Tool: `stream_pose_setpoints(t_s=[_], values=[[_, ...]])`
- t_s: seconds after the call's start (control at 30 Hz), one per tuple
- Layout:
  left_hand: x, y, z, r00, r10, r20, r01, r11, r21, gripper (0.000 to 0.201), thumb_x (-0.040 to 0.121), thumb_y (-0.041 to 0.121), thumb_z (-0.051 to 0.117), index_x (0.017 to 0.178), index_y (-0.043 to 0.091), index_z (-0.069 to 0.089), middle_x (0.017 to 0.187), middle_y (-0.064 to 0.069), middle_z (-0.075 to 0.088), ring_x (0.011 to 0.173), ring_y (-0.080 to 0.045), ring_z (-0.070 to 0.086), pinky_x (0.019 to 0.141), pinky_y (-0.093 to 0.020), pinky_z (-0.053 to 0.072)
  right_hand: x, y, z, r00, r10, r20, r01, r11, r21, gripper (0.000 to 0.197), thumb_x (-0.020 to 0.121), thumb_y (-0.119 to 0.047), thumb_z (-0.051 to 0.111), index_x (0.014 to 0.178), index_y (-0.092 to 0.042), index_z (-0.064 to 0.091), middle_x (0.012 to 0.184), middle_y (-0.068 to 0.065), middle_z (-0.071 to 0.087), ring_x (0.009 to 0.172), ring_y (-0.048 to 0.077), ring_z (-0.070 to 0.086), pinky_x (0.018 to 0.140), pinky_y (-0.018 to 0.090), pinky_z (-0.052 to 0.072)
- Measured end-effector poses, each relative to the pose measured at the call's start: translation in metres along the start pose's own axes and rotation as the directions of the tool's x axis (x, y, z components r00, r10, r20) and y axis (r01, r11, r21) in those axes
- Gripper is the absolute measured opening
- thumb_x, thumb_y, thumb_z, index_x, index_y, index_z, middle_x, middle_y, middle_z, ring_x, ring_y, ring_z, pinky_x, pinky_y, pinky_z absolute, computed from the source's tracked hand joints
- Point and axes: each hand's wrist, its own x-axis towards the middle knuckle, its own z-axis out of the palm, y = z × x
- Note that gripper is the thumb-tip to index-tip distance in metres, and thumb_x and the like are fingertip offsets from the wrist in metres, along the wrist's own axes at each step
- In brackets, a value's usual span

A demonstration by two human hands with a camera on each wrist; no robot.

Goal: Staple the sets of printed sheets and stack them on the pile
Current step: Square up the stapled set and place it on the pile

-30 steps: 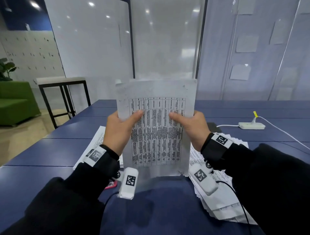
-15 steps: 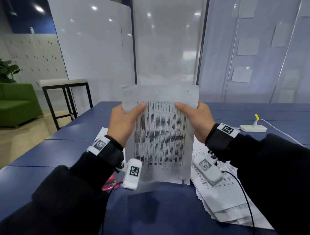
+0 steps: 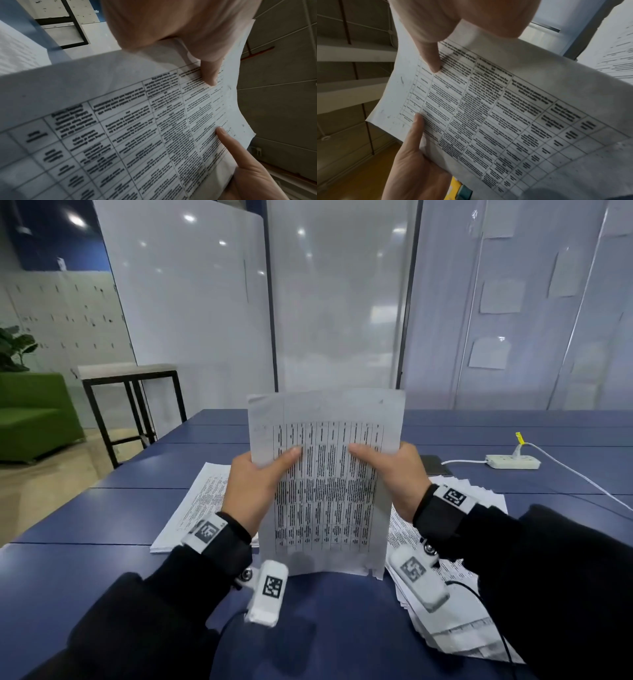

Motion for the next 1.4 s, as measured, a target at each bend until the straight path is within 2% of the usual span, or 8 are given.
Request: stream_pose_setpoints(t_s=[0.13,0.27,0.6,0.73,0.87,1.1,1.27,1.4], values=[[-0.009,-0.012,0.002,1.000,-0.027,-0.015,0.027,0.999,0.018,0.020,0.089,0.030,0.081,0.103,0.016,0.078,0.101,0.007,0.080,0.100,-0.007,0.075,0.095,-0.029,0.055,-0.005,0.004,0.001,1.000,-0.008,0.019,0.008,1.000,-0.020,0.073,0.063,-0.042,0.096,0.110,0.008,0.071,0.116,0.027,0.071,0.106,0.032,0.074,0.103,0.054,0.054],[-0.006,-0.008,0.004,1.000,-0.015,0.002,0.015,1.000,0.006,0.015,0.089,0.031,0.080,0.092,0.018,0.075,0.097,0.009,0.079,0.094,-0.003,0.074,0.083,-0.019,0.055,0.000,0.000,-0.002,1.000,-0.022,0.009,0.023,0.999,-0.032,0.047,0.080,-0.026,0.089,0.112,0.005,0.072,0.115,0.020,0.075,0.111,0.035,0.071,0.104,0.049,0.054],[-0.013,-0.015,0.001,0.997,-0.065,0.045,0.062,0.995,0.073,0.017,0.091,0.027,0.078,0.078,0.021,0.071,0.074,0.012,0.076,0.071,0.003,0.070,0.081,-0.017,0.055,0.000,0.018,-0.002,0.997,0.018,0.079,-0.016,1.000,-0.026,0.113,0.056,-0.058,0.097,0.110,0.029,0.047,0.119,0.047,0.055,0.094,0.055,0.064,0.105,0.061,0.047],[-0.013,-0.023,-0.003,0.992,-0.094,0.080,0.085,0.991,0.106,0.030,0.085,0.042,0.080,0.098,0.018,0.067,0.092,-0.004,0.069,0.084,-0.017,0.062,0.076,-0.019,0.058,-0.003,0.025,-0.002,0.996,0.058,0.069,-0.056,0.998,-0.040,0.109,0.058,-0.055,0.097,0.113,0.027,0.051,0.122,0.042,0.059,0.111,0.061,0.058,0.106,0.064,0.044],[-0.006,-0.018,-0.011,0.978,-0.167,0.124,0.154,0.982,0.110,0.050,0.071,0.053,0.089,0.098,0.015,0.069,0.100,-0.006,0.073,0.092,-0.021,0.066,0.098,-0.057,0.056,0.004,0.015,-0.008,0.994,0.062,0.085,-0.060,0.998,-0.034,0.062,0.070,-0.031,0.090,0.108,0.014,0.070,0.111,0.025,0.074,0.109,0.038,0.072,0.108,0.053,0.051],[-0.025,-0.028,-0.035,0.918,-0.324,0.226,0.310,0.946,0.099,0.029,0.089,0.008,0.075,0.117,0.004,0.073,0.112,-0.015,0.078,0.106,-0.032,0.075,0.103,-0.053,0.053,-0.015,0.033,-0.008,0.934,0.279,0.224,-0.294,0.955,0.036,0.052,0.075,-0.016,0.085,0.120,0.005,0.070,0.117,0.017,0.075,0.112,0.029,0.072,0.107,0.044,0.052],[-0.035,-0.026,-0.094,0.920,-0.372,0.124,0.347,0.919,0.185,0.023,0.094,0.003,0.069,0.117,0.001,0.071,0.109,-0.015,0.078,0.100,-0.031,0.077,0.083,-0.037,0.063,-0.015,0.045,0.017,0.832,0.428,0.353,-0.384,0.903,-0.190,0.008,0.093,-0.016,0.075,0.086,-0.012,0.077,0.085,0.011,0.077,0.061,0.021,0.070,0.048,0.027,0.053],[-0.041,-0.012,-0.172,0.936,-0.351,-0.031,0.344,0.893,0.289,0.028,0.088,0.008,0.074,0.116,0.004,0.074,0.107,-0.009,0.080,0.101,-0.028,0.077,0.095,-0.044,0.057,-0.012,0.056,0.052,0.780,0.483,0.399,-0.410,0.875,-0.256,0.012,0.099,-0.016,0.068,0.098,-0.005,0.072,0.088,0.012,0.075,0.060,0.021,0.071,0.050,0.031,0.060]])
